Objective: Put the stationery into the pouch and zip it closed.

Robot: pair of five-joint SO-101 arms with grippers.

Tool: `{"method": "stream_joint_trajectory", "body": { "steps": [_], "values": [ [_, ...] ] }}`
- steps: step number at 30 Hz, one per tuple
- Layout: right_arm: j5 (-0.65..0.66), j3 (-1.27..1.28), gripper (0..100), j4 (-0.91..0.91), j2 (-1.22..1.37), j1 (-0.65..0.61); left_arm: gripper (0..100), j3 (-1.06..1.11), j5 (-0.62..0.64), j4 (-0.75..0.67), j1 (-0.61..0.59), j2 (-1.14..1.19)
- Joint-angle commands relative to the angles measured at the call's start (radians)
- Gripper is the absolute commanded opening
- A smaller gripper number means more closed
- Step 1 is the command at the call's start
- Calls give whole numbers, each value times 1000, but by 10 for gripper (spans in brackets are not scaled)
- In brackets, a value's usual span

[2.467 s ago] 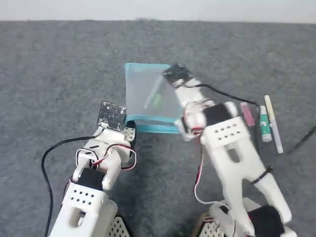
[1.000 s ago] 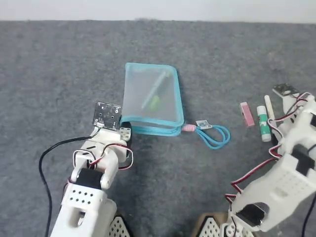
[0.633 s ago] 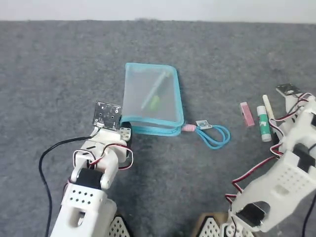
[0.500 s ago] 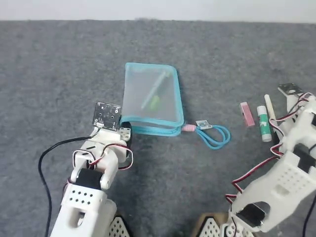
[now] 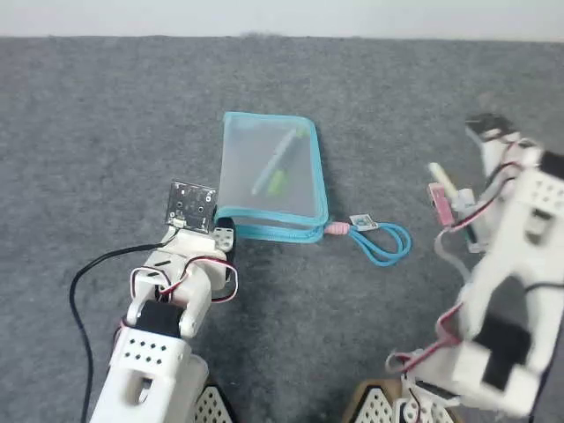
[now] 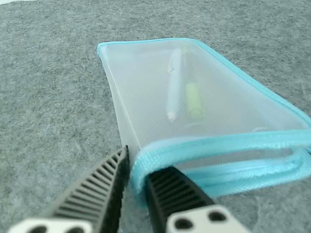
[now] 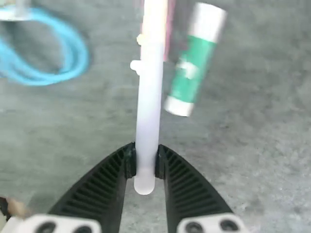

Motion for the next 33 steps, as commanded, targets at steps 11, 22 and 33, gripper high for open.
{"method": "stream_joint_trajectory", "body": {
  "steps": [11, 22, 33],
  "values": [
    [-34, 250, 6, 318, -903, -572, 11, -15, 11, -38, -6, -17],
    [-107, 272, 6, 317, -885, -828, 11, -16, 11, -38, -6, -17],
    [-318, 269, 7, 176, -619, -874, 11, -18, 11, -37, -6, -17]
  ]
}}
